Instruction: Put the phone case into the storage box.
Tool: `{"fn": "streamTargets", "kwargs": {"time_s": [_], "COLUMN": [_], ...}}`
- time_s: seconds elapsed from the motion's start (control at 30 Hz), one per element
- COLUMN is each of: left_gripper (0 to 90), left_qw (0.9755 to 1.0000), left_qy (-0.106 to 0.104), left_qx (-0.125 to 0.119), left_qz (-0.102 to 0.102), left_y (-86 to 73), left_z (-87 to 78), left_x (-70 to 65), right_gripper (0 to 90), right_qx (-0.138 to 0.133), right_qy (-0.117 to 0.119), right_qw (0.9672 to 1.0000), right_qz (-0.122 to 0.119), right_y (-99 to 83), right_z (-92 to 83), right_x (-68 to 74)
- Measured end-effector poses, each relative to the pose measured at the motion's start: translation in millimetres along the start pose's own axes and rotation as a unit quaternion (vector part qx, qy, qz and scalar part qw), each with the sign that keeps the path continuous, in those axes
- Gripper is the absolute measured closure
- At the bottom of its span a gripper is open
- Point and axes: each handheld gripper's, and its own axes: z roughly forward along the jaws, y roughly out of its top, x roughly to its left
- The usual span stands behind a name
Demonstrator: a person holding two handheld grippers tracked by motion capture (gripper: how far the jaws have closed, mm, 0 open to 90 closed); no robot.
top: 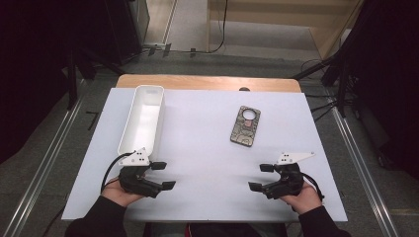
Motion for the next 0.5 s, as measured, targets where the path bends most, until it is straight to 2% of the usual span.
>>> {"fn": "streamTargets", "kwargs": {"time_s": [0.33,0.5], "left_gripper": [21.5,21.5], "left_qw": [0.9999,0.9998], "left_qy": [0.013,0.015], "left_qx": [0.005,-0.004], "left_qz": [0.009,0.013], "left_y": [7.8,13.2], "left_z": [3.6,4.9], "left_x": [-4.2,-6.9], "right_gripper": [8.9,8.8], "right_qx": [-0.002,-0.003], "right_qy": [-0.002,-0.004], "right_qw": [1.0000,1.0000], "right_qz": [0.001,0.000], "right_y": [0.0,-0.1], "right_z": [-0.3,-0.5], "right_x": [0.2,-0.1]}}
